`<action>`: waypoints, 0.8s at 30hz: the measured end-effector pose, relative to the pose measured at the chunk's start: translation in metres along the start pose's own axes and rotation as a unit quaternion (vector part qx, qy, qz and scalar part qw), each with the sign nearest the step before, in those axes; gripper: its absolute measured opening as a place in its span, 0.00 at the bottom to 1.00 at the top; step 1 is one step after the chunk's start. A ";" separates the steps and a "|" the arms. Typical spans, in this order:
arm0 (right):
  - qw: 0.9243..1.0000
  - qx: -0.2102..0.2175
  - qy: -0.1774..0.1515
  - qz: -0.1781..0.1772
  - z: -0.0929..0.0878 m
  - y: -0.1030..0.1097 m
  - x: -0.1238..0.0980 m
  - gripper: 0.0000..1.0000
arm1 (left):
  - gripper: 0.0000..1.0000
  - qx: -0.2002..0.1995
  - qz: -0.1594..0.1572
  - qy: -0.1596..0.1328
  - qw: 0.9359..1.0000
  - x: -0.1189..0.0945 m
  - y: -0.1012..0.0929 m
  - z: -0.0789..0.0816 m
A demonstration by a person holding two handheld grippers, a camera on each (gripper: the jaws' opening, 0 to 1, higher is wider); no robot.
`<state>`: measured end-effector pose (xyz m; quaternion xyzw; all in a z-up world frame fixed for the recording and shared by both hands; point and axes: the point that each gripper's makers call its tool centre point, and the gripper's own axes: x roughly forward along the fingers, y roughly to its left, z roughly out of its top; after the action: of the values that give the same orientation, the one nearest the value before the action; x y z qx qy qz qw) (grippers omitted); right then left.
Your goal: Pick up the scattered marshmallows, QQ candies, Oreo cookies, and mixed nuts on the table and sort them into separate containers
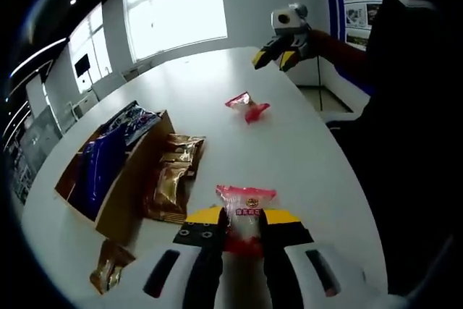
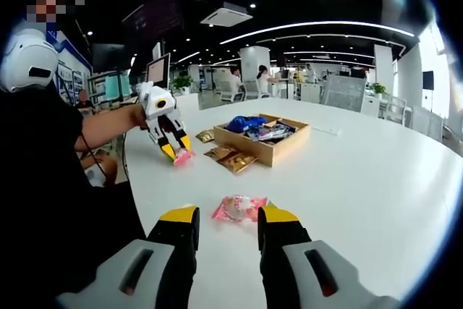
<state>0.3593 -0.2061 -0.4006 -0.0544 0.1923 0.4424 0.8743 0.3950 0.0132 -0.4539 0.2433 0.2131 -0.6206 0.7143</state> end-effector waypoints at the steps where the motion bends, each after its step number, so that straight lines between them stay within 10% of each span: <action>1: 1.000 0.000 0.000 0.000 0.000 0.000 0.000 0.29 | 0.23 -0.001 0.001 -0.001 1.000 0.000 0.000 0.000; 24: 1.000 0.001 -0.002 0.003 -0.001 0.002 0.000 0.29 | 0.24 -0.025 0.024 -0.038 0.999 -0.011 0.016 0.026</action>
<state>0.3568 -0.2051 -0.4017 -0.0519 0.1916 0.4446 0.8735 0.4097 0.0078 -0.4255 0.2070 0.1953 -0.6063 0.7426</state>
